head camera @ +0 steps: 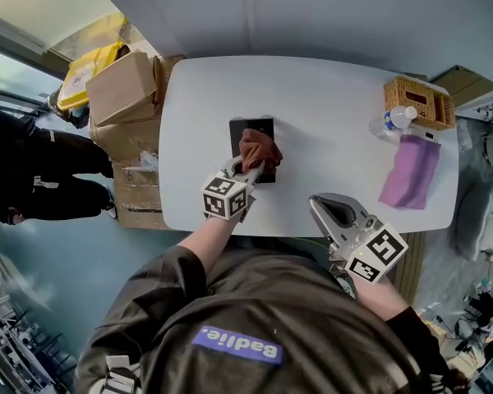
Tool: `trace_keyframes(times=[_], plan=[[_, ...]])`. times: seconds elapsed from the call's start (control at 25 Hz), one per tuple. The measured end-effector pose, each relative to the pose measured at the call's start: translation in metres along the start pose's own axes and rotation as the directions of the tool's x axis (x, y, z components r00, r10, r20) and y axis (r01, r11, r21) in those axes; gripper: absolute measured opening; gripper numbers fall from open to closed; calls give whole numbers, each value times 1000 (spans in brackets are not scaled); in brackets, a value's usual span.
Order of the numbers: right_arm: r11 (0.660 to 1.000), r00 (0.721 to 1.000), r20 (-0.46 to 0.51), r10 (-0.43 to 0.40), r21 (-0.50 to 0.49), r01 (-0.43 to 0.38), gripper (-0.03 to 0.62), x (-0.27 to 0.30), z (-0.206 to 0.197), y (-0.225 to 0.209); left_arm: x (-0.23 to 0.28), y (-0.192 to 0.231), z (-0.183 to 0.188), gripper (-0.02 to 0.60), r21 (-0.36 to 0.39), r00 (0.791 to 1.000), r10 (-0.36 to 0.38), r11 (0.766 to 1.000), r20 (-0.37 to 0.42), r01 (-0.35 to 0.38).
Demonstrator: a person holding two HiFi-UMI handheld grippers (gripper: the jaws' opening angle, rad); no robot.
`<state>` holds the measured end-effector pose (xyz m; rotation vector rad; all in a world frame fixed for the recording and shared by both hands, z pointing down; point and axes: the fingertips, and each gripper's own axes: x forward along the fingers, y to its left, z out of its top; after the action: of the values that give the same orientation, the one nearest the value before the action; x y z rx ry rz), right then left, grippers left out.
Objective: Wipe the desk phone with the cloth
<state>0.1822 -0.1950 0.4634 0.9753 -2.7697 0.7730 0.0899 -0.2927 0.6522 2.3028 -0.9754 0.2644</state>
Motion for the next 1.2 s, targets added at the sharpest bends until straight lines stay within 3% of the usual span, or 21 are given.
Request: trace_keyframes(times=[0.28,0.52,0.8,1.2], plan=[[1000,1000,-10,23,6,-23,28,-4,-10,11,-18,-10,-42,32,-34,999,7,999,-54,-9],[1000,1000,-11,14,11,-14,28,-7,-20,27,-32,-18,-58,32,-15,996,-16,1000,-88,15],[1000,1000,10,-12,-18,12,28,3,-22,72,-87,-47,-24,32,14,993,-115,993,5,115],[994,990,109,-94,-36,99,28,37,-35,179,-224,-69,22,32,134,956,-281,954,83,268]])
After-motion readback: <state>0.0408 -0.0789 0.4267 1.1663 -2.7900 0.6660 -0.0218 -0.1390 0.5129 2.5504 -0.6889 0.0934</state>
